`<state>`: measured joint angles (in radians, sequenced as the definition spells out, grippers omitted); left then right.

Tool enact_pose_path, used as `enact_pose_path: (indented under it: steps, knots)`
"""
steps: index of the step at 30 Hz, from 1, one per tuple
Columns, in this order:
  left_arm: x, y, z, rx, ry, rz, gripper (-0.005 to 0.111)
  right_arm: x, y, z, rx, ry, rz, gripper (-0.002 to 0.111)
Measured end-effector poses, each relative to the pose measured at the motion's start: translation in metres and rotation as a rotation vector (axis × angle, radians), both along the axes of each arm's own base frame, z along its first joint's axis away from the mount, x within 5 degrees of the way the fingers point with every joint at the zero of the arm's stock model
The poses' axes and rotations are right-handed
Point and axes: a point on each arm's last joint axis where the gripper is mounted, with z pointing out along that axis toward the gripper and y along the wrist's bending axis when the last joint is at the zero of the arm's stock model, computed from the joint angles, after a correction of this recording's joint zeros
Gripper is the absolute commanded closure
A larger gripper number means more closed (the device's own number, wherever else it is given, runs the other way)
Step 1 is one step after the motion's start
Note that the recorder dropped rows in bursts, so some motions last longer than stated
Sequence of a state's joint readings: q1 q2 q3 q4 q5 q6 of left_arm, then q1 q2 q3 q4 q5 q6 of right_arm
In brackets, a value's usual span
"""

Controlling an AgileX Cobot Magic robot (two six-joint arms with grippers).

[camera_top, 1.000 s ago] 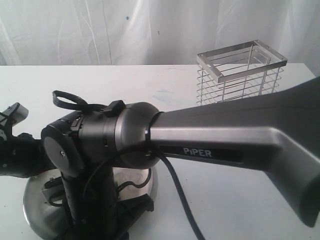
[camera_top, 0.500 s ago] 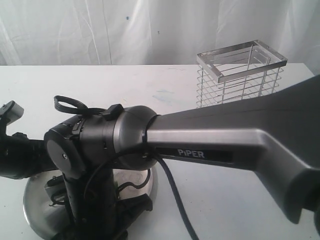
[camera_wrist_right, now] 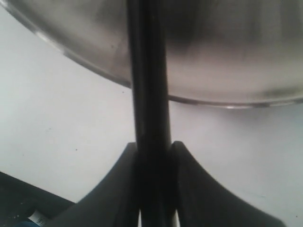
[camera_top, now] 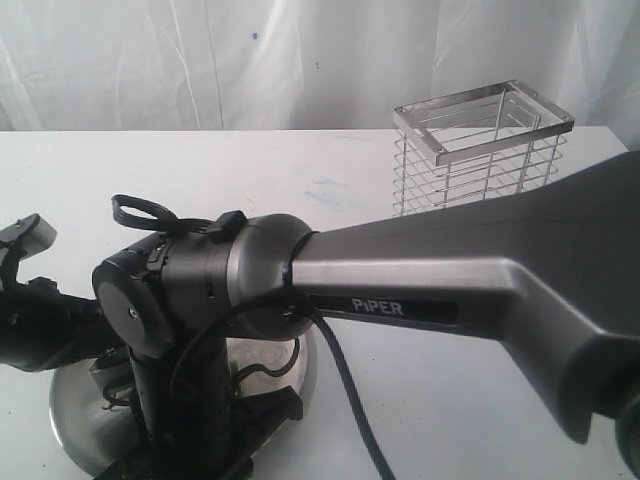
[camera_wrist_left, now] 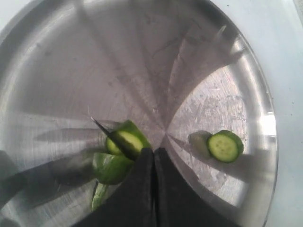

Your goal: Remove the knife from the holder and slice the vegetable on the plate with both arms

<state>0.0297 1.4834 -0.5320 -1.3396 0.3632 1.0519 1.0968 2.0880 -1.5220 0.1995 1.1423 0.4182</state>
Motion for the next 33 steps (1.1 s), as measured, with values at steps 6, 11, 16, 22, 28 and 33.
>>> enact_pose_path:
  steps: [6, 11, 16, 22, 28, 33]
  knots:
    - [0.0, -0.011, -0.014, -0.012, 0.066, -0.043, 0.107, 0.0, 0.0, 0.0, 0.0, 0.0, 0.0, 0.108]
    - [0.001, -0.012, -0.014, -0.026, 0.07, -0.026, 0.107, 0.0, 0.0, 0.0, 0.0, 0.0, 0.0, 0.108]
    - [0.002, -0.012, -0.018, -0.033, 0.086, -0.018, 0.107, 0.0, 0.0, 0.0, 0.0, 0.0, 0.0, 0.108]
    - [0.005, -0.013, -0.028, -0.057, 0.117, -0.01, 0.107, 0.001, 0.0, -0.001, -0.003, -0.001, -0.006, 0.108]
    - [0.008, -0.015, -0.03, -0.077, 0.124, -0.006, 0.107, 0.002, -0.004, -0.001, -0.03, 0.012, -0.007, 0.108]
    - [0.008, -0.016, -0.03, -0.098, 0.13, -0.007, 0.107, 0.001, -0.005, 0.001, -0.032, 0.03, -0.013, 0.108]
